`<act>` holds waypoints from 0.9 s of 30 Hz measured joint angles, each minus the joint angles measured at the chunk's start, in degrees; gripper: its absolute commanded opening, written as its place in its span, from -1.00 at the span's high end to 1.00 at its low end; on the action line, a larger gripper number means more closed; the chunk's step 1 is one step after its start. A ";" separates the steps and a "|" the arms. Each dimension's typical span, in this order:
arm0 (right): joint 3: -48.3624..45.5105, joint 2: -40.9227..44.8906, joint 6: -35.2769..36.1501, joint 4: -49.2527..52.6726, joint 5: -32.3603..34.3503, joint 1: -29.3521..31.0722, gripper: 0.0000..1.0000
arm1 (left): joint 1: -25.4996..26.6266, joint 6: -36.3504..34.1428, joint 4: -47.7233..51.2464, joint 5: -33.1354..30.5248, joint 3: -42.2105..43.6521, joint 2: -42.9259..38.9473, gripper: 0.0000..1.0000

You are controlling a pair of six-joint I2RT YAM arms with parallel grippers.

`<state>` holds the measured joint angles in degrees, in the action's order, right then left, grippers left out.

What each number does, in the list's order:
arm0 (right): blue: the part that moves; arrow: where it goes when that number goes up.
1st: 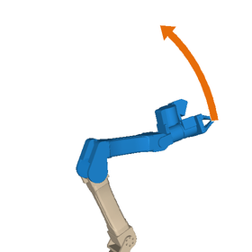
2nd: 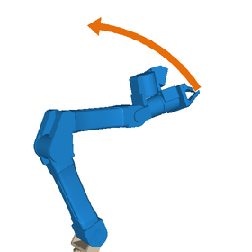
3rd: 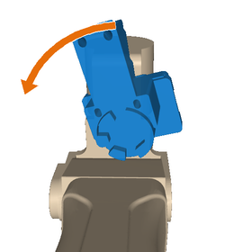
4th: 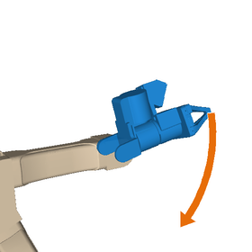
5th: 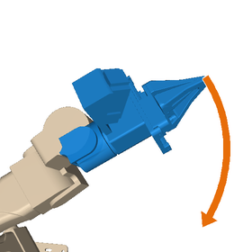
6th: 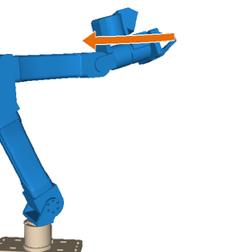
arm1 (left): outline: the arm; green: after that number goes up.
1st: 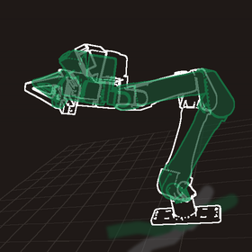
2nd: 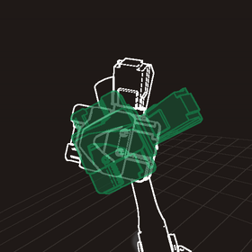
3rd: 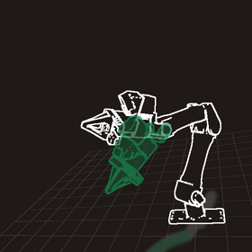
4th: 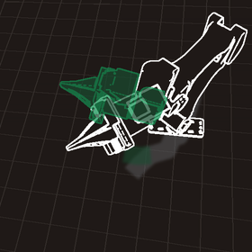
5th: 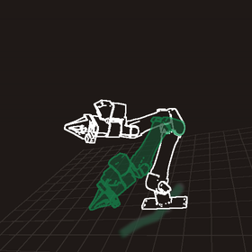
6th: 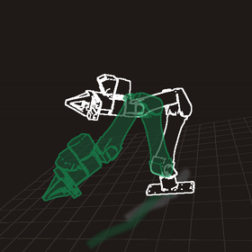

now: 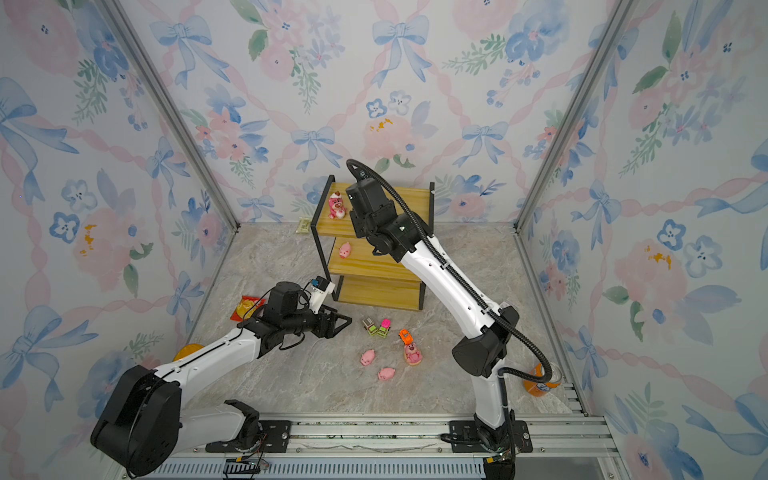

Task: Place and organize the plastic toys onto the shelf
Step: 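Carry the held pig over the top shelf beside the pink bear and lower it, then open the right gripper to set the pig on the top shelf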

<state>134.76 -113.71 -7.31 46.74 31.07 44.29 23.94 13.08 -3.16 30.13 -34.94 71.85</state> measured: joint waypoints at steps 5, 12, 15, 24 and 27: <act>-0.31 0.00 -0.02 -0.68 -0.02 0.00 0.09 | 0.00 0.00 0.00 0.00 0.00 0.00 -0.53; -1.11 0.11 -0.15 -1.14 0.00 0.00 -0.06 | 0.00 0.00 0.00 0.02 0.00 0.00 -0.52; -1.90 0.22 -0.20 -1.33 -0.02 0.00 -0.08 | 0.00 0.00 0.00 0.02 0.00 0.00 -0.52; -4.11 1.75 -0.15 -1.99 0.00 0.00 -0.18 | 0.00 0.00 0.00 0.42 0.00 0.00 -0.52; -4.92 2.67 -0.15 -2.23 0.00 0.00 -0.25 | 0.00 0.00 0.00 0.44 0.00 0.00 -0.52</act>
<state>129.84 -111.04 -7.46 44.51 31.07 44.29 23.94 13.08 -3.16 30.57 -34.94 71.85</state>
